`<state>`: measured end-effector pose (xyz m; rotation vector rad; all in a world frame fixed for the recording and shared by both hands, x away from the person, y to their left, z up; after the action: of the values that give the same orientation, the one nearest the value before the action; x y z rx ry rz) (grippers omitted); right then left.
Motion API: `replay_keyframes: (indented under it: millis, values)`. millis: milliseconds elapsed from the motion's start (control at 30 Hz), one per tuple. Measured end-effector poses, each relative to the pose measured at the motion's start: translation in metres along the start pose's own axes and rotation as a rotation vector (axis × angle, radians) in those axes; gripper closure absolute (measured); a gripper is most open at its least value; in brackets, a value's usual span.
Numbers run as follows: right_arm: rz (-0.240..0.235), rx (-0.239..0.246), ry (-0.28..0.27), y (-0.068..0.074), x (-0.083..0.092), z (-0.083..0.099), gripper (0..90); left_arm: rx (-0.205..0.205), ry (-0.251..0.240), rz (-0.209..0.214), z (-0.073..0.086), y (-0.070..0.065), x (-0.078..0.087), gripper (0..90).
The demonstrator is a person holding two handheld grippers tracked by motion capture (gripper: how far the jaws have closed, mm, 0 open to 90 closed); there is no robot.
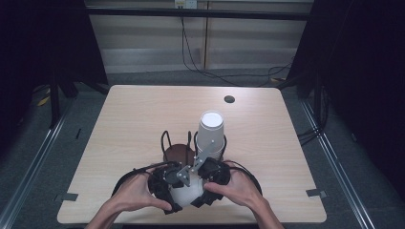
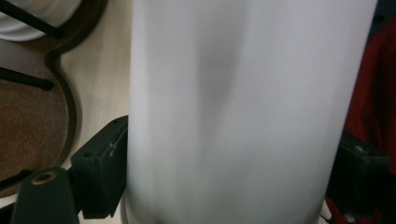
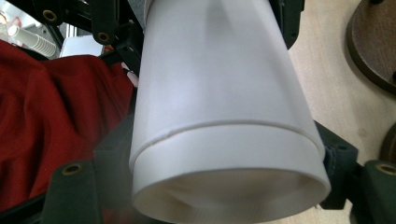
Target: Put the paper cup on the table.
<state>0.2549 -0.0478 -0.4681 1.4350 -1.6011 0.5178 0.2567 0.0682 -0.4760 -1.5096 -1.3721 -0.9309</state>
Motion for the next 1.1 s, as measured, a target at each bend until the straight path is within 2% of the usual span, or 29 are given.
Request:
replay_keyframes:
  millis: [33, 67, 100, 167, 333, 400, 500, 533, 633, 800, 967, 1100]
  values:
    - [0.002, -0.006, -0.006, 0.0, 0.001, 0.0, 25.4, 0.0, 0.0, 0.0, 0.0, 0.0, 0.0, 13.7]
    - [0.002, -0.012, -0.011, -0.001, 0.002, 0.0, 25.3, 0.02, -0.035, -0.001, -0.001, 0.0, 0.001, 13.3]
    - [0.001, -0.024, -0.014, 0.0, 0.003, 0.001, 25.3, 0.022, -0.042, 0.003, -0.001, 0.0, 0.002, 12.9]
    - [0.002, -0.018, -0.029, -0.001, 0.003, 0.001, 25.3, 0.025, -0.054, 0.0, -0.001, 0.0, 0.003, 12.6]
    - [0.015, -0.038, -0.028, -0.001, 0.004, 0.001, 25.3, 0.008, -0.066, -0.014, 0.0, 0.001, 0.003, 12.4]
    - [0.023, -0.047, -0.022, -0.002, 0.003, 0.001, 25.3, -0.013, -0.067, -0.04, 0.001, 0.002, 0.002, 12.5]
    - [0.027, -0.051, -0.018, -0.002, 0.003, 0.0, 25.4, -0.03, -0.107, -0.044, 0.002, 0.002, 0.003, 12.6]
    - [0.027, -0.051, -0.018, -0.002, 0.003, 0.0, 25.4, -0.03, -0.107, -0.044, 0.002, 0.002, 0.003, 12.7]
    - [0.022, -0.052, -0.027, -0.002, 0.003, 0.0, 25.3, -0.041, -0.155, -0.032, 0.004, 0.002, 0.007, 12.7]
    - [0.013, -0.059, -0.046, -0.001, 0.006, 0.0, 25.3, -0.047, -0.207, -0.021, 0.005, 0.002, 0.015, 12.5]
    - [0.018, -0.051, -0.058, -0.002, 0.008, 0.0, 25.3, -0.034, -0.264, -0.007, 0.005, 0.004, 0.022, 12.6]
    - [0.014, -0.064, -0.066, -0.003, 0.009, 0.001, 25.2, -0.017, -0.309, 0.002, 0.007, 0.006, 0.029, 12.9]
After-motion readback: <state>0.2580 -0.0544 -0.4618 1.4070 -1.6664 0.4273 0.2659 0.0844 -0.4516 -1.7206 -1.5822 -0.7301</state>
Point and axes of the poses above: each handheld gripper's, and its own axes: x roughly backward along the jaws, z roughly out of its underside, y roughly to its left, the point moved 6 cm from there along -x, roughly forward along the jaws, and after that the axes turned 4 degrees about z, right-handed, at the moved point
